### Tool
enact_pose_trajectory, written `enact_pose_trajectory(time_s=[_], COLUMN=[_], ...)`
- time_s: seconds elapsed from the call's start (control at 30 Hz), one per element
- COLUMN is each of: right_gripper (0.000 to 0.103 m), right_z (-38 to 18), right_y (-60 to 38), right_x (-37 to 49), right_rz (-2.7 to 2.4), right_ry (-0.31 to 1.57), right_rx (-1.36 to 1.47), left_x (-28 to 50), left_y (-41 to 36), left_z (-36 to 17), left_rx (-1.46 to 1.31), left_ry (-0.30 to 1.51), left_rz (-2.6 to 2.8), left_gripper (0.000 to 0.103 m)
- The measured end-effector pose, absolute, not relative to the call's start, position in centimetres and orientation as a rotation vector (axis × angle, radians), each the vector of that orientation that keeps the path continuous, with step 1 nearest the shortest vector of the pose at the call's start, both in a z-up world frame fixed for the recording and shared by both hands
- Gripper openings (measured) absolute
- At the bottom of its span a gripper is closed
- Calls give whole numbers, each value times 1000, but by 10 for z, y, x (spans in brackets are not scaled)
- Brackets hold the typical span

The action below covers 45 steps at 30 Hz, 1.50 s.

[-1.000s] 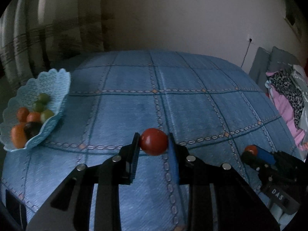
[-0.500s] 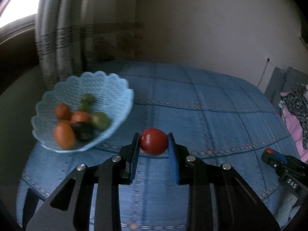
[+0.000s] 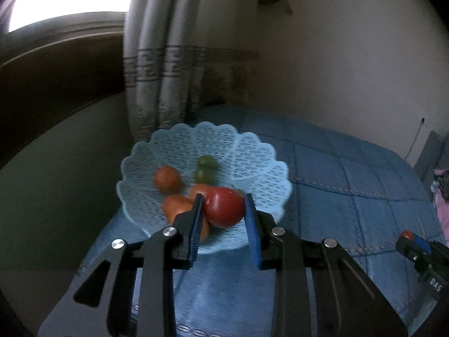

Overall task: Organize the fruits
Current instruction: 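Carry the red tomato into the basket and open the left tool while the right tool carries its tomato, then lower the red tomato into the basket and open the right tool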

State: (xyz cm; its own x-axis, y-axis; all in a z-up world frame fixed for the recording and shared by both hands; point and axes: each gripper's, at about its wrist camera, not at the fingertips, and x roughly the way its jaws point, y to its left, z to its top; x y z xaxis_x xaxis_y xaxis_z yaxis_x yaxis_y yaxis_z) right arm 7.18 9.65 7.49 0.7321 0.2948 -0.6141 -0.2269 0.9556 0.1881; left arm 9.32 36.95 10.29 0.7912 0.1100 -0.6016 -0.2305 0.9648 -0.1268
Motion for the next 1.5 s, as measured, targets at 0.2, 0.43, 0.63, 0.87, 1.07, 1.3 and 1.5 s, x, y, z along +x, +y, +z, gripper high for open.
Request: enact_pose_trajectory(time_s=[0.2, 0.43, 0.63, 0.87, 1.07, 1.3, 1.5], right_gripper=[29, 29, 29, 30, 31, 50, 50], right_z=[90, 110, 123, 118, 108, 103, 102], right_y=[131, 172, 208, 248, 265, 265, 253], right_x=[88, 114, 136, 159, 180, 190, 183], right_rz=[334, 400, 454, 483, 468, 458, 432], right_ry=[664, 637, 624, 646, 675, 669, 666], right_rx=[77, 67, 70, 55, 38, 62, 77], left_x=[98, 105, 101, 97, 94, 92, 91], left_y=[395, 415, 421, 443, 453, 454, 452], left_z=[100, 92, 95, 97, 97, 99, 100], left_rx=[-207, -258, -285, -356, -381, -382, -382], left_ry=[632, 655, 630, 629, 627, 626, 623], left_rz=[196, 207, 218, 271, 312, 334, 341], left_gripper=[29, 30, 65, 65, 71, 86, 88])
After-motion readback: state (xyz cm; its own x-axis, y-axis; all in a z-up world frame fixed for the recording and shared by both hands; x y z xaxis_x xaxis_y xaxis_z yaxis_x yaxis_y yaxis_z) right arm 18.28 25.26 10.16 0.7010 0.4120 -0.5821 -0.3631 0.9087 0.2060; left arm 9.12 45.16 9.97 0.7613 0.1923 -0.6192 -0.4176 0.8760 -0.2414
